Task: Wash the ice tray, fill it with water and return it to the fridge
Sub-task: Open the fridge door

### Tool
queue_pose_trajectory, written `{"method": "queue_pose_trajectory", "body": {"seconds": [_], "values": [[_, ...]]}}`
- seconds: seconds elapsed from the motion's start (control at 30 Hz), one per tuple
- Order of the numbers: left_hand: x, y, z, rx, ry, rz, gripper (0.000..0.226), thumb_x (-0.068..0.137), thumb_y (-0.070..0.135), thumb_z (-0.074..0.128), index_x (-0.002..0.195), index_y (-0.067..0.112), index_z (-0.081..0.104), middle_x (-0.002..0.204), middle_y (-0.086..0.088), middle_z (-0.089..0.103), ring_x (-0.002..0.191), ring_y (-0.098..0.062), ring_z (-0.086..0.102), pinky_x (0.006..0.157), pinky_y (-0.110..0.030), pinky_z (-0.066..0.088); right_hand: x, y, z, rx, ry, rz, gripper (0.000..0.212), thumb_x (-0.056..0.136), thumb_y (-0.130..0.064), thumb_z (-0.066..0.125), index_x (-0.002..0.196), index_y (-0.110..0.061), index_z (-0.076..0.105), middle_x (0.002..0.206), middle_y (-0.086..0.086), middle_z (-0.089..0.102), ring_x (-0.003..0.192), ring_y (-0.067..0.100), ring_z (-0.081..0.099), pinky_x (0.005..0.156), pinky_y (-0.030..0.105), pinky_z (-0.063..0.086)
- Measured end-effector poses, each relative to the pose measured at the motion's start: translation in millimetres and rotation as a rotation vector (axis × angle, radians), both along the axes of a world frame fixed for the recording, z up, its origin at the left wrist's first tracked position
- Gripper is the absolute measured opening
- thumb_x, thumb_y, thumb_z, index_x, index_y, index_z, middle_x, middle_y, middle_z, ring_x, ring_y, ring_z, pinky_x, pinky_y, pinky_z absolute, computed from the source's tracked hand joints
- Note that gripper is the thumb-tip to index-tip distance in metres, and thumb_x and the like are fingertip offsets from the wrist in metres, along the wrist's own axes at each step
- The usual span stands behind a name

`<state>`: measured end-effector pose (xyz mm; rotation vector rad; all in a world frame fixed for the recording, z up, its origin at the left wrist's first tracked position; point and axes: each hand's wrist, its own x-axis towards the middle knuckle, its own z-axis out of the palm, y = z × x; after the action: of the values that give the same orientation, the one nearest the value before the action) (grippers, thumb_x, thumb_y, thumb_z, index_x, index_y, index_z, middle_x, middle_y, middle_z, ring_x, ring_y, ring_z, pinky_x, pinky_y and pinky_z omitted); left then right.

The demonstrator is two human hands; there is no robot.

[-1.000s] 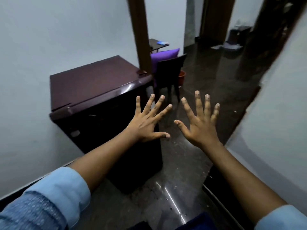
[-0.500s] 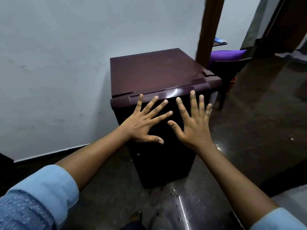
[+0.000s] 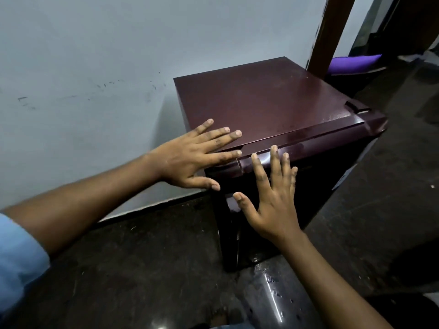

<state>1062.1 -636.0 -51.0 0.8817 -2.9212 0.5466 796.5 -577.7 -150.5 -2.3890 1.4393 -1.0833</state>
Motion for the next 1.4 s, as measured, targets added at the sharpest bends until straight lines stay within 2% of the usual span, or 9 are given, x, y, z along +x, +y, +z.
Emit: {"method": "queue_pose_trajectory", "body": {"seconds": [0.1,0.3,0.4,0.47,0.57,0.77,0.93,1.1,1.4], "values": [[20.8,-37.4,12.0,0.037,-0.040,-0.082,0.085,0.102,0.073,0.040,0.167,0.020,0.027,0.175,-0.016,0.014,0.160,-0.036,0.022,0.127,-0.063,0.018,27.3,15.1,-11.2,0.066,-0.132,-0.028,0.087,0.097,-0.066,0.049,0.167,-0.026,0.018,0.176,0.006,-0.003,0.162,0.033,-0.006,0.125,0.067,0.006],[21.1,-96.1,17.6,0.219,-0.047,-0.253,0.077,0.105,0.062,0.043,0.167,0.018,0.028,0.176,-0.014,0.009,0.164,-0.032,0.007,0.130,-0.059,0.015,69.4,51.2,-48.9,0.320,-0.698,-0.266,0.066,0.097,-0.054,0.053,0.157,-0.032,0.033,0.166,-0.007,0.028,0.155,0.010,0.026,0.125,0.031,0.028],[20.0,-119.1,16.6,0.239,-0.033,-0.271,0.077,0.105,0.060,0.045,0.167,0.018,0.027,0.177,-0.013,0.009,0.164,-0.031,0.007,0.130,-0.060,0.015,76.5,51.0,-68.6,0.478,-0.786,-0.395,0.060,0.094,-0.064,0.050,0.144,-0.030,0.049,0.147,-0.008,0.052,0.138,0.007,0.048,0.116,0.043,0.042],[19.7,-128.9,11.2,0.247,-0.052,-0.247,0.080,0.104,0.064,0.042,0.169,0.022,0.021,0.177,-0.010,0.005,0.164,-0.030,0.006,0.130,-0.061,0.012,78.2,44.8,-78.0,0.536,-0.903,-0.444,0.051,0.093,-0.068,0.052,0.124,-0.029,0.064,0.122,-0.003,0.070,0.117,0.014,0.065,0.102,0.055,0.051],[22.3,-134.5,-8.6,0.284,-0.134,-0.201,0.079,0.104,0.069,0.032,0.170,0.031,0.010,0.178,-0.005,-0.003,0.164,-0.027,0.001,0.130,-0.061,0.007,83.4,33.2,-82.6,0.582,-1.060,-0.454,0.066,0.091,-0.078,0.052,0.094,-0.014,0.069,0.086,0.010,0.069,0.084,0.019,0.061,0.083,0.061,0.051],[26.5,-128.4,-30.3,0.382,-0.067,-0.129,0.069,0.107,0.062,0.024,0.169,0.036,0.010,0.178,0.000,0.000,0.164,-0.024,-0.002,0.130,-0.059,0.004,95.6,20.0,-89.1,0.566,-1.004,-0.457,0.077,0.099,-0.070,0.041,0.082,0.001,0.067,0.081,0.027,0.067,0.072,0.022,0.060,0.071,0.055,0.051],[26.8,-127.9,-33.6,0.387,-0.021,-0.130,0.066,0.108,0.062,0.024,0.168,0.039,0.013,0.178,0.002,0.003,0.164,-0.022,0.001,0.131,-0.057,0.005,96.6,17.1,-92.4,0.541,-1.074,-0.410,0.068,0.101,-0.057,0.047,0.077,0.002,0.070,0.075,0.027,0.068,0.068,0.027,0.063,0.066,0.041,0.050],[25.6,-127.3,-31.5,0.409,-0.004,-0.127,0.065,0.108,0.062,0.023,0.168,0.039,0.016,0.178,0.001,0.006,0.164,-0.022,0.002,0.131,-0.055,0.004,99.2,18.0,-94.3,0.497,-1.048,-0.398,0.076,0.099,-0.060,0.043,0.073,0.010,0.060,0.070,0.029,0.059,0.064,0.022,0.055,0.063,0.035,0.043],[24.6,-128.1,-29.6,0.426,-0.004,-0.116,0.064,0.108,0.060,0.026,0.168,0.039,0.017,0.178,0.003,0.005,0.164,-0.021,0.000,0.131,-0.056,0.004,97.8,16.9,-99.1,0.520,-1.019,-0.399,0.066,0.101,-0.059,0.042,0.070,-0.004,0.059,0.064,0.019,0.057,0.061,0.024,0.051,0.060,0.056,0.043]]}}
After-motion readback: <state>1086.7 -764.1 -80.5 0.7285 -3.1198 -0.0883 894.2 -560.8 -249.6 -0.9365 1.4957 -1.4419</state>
